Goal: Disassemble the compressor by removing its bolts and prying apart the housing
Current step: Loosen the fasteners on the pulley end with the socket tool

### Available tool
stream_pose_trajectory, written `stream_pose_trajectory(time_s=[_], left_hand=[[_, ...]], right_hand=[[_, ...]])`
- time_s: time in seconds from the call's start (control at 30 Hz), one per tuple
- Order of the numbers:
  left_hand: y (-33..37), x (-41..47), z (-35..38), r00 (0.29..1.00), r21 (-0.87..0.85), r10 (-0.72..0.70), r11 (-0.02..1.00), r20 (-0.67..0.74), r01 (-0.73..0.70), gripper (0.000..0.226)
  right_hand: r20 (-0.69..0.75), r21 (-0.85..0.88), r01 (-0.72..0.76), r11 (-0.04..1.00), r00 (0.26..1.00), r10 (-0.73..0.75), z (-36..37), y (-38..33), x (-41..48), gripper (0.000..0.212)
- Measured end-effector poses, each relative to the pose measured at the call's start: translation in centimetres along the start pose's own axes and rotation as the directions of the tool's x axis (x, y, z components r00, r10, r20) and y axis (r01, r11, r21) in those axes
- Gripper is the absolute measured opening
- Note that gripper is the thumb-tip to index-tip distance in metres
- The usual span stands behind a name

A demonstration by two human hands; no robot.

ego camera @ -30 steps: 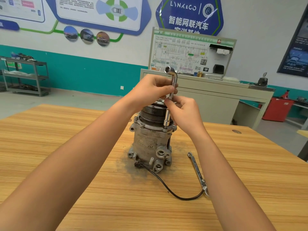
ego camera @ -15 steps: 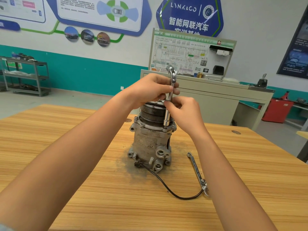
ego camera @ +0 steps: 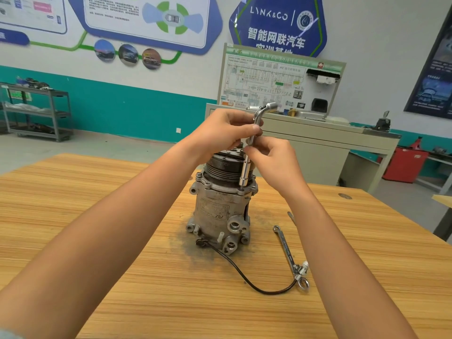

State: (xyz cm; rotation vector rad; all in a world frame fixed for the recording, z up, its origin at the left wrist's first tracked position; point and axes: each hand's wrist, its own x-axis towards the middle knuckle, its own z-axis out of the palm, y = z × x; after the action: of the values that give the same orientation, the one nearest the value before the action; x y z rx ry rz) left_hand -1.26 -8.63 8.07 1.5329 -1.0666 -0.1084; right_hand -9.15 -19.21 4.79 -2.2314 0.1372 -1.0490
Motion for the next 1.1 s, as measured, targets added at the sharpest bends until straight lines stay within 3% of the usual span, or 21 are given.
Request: stream_pose_trajectory(time_s=[0.13,0.23,0.3,0.4,0.47,0.57,0.7,0.8,0.93,1.0,1.1], left_hand=[[0.0,0.4,0.8,0.993,-0.016,0.015,1.000,-0.114,-0.017,0.010],[0.1,0.6,1.2,0.992,0.031,0.026,0.999,-0.120,-0.022,0.013],[0.4,0.5,1.0,0.998,0.029,0.007,1.000,-0.068,-0.006,0.007],[0.8,0.4,0.7,0.995,-0.176,-0.060,0.982,0.085,0.074,0.008],[0.9,0.4,0.7,0.990,-0.254,-0.082,0.961,0.113,0.108,0.012],[1.0,0.6,0.9,0.999,-0.161,-0.030,0.986,0.015,0.032,0.009],[0.7,0.8,1.2,0.992,-0.033,0.034,0.999,-0.122,-0.038,0.011],[0.5,0.9,0.9,0.999,-0.098,0.002,0.995,-0.054,-0.008,0.009],[0.1,0.6,-0.3,0.991,-0.188,0.029,0.982,0.130,-0.004,0.011],[0.0,0.6,-0.6,0.990,-0.180,0.056,0.983,0.128,-0.032,0.014],[0.0,0.5,0.0,0.996,-0.096,0.084,0.992,0.015,-0.082,0.006]], right_hand=[[-0.131,-0.053,0.032,0.998,0.991,-0.039,0.6,-0.1,-0.3,0.009],[-0.174,-0.047,0.059,0.997,0.982,-0.066,0.6,0.1,-0.2,0.004],[-0.145,-0.013,0.055,0.998,0.988,-0.056,0.3,0.3,-0.1,0.001],[-0.099,0.043,0.038,0.998,0.994,-0.034,0.0,0.5,0.0,0.007],[-0.072,0.071,0.016,0.997,0.997,-0.010,-0.1,0.5,0.1,0.012],[-0.052,0.078,-0.003,0.997,0.999,0.007,0.1,0.5,0.0,0.014],[-0.133,-0.011,-0.007,1.000,0.991,0.005,0.9,0.7,-0.2,0.016],[-0.134,0.011,0.007,1.000,0.991,-0.006,1.0,0.5,-0.2,0.010],[0.017,0.118,-0.033,0.993,0.999,0.031,0.5,0.3,-0.1,0.012],[0.035,0.160,-0.051,0.986,0.998,0.046,0.5,0.4,-0.1,0.013],[-0.064,0.106,-0.042,0.994,0.997,0.049,0.9,0.4,-0.2,0.004]])
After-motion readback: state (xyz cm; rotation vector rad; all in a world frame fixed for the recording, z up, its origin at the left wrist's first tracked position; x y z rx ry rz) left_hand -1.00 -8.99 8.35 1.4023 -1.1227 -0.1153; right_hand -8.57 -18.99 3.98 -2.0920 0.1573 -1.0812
